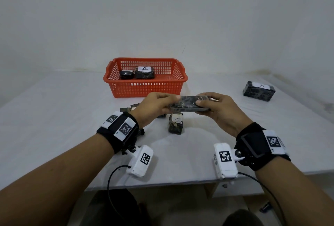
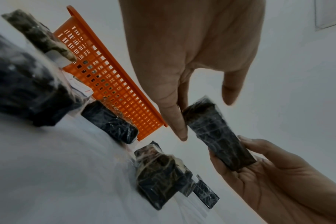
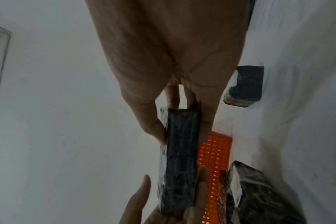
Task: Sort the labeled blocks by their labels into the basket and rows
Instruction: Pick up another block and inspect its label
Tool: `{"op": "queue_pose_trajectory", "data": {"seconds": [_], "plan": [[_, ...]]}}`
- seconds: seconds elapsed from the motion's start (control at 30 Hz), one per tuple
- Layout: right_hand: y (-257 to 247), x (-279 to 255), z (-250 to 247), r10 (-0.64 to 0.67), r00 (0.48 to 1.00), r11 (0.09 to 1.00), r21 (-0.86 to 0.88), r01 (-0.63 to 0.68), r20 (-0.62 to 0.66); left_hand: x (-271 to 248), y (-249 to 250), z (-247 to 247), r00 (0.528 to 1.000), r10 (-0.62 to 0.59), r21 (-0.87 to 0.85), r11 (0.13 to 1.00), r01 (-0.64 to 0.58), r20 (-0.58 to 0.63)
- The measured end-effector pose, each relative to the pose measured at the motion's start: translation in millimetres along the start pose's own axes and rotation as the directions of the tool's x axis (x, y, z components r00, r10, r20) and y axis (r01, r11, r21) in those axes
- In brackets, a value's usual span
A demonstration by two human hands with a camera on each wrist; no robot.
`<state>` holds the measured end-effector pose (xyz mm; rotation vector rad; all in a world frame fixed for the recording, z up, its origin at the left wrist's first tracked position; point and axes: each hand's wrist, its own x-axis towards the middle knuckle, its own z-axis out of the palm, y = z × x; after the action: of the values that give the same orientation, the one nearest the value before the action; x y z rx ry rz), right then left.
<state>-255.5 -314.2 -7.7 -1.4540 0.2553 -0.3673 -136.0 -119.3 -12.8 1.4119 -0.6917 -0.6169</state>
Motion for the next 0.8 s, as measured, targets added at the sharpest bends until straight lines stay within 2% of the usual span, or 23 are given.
{"op": "queue_pose_trajectory", "data": {"seconds": [0.1,0.27,0.43,0.57,0.73,0.8], "plan": [[-1.7,-0.3,0.7,-0.016,1.0,1.0,0.005,0.016,-0.018,-0.4,1.2,2.3,0.998,-0.012,0.022,1.0,0.014,-0.069],[2.0,0.9,2.1,0.055,0.998,0.998,0.04,-0.055,-0.007,1.1,1.0,0.4,0.99,0.048,0.038,0.998,-0.044,-0.131],[3.0,1.6,0.1,0.046,0.999,0.998,0.046,-0.046,-0.006,-0.8,-1.7,0.0,0.996,0.027,-0.027,0.999,-0.03,-0.081],[4.0,1.8,-0.9,0.052,0.998,0.998,0.043,-0.054,0.04,-0.7,-1.4,-1.7,0.991,0.054,0.014,0.999,-0.052,-0.122],[3.7,3.6,-0.7,0.02,1.0,1.0,0.009,-0.02,0.0,-0.8,0.1,-1.9,0.997,0.027,-0.057,0.998,-0.031,-0.069],[3.5,4.1,-0.3,0.023,1.0,1.0,0.003,-0.023,0.008,-1.5,-0.3,-2.1,0.996,0.039,-0.029,0.999,-0.041,-0.078]]}}
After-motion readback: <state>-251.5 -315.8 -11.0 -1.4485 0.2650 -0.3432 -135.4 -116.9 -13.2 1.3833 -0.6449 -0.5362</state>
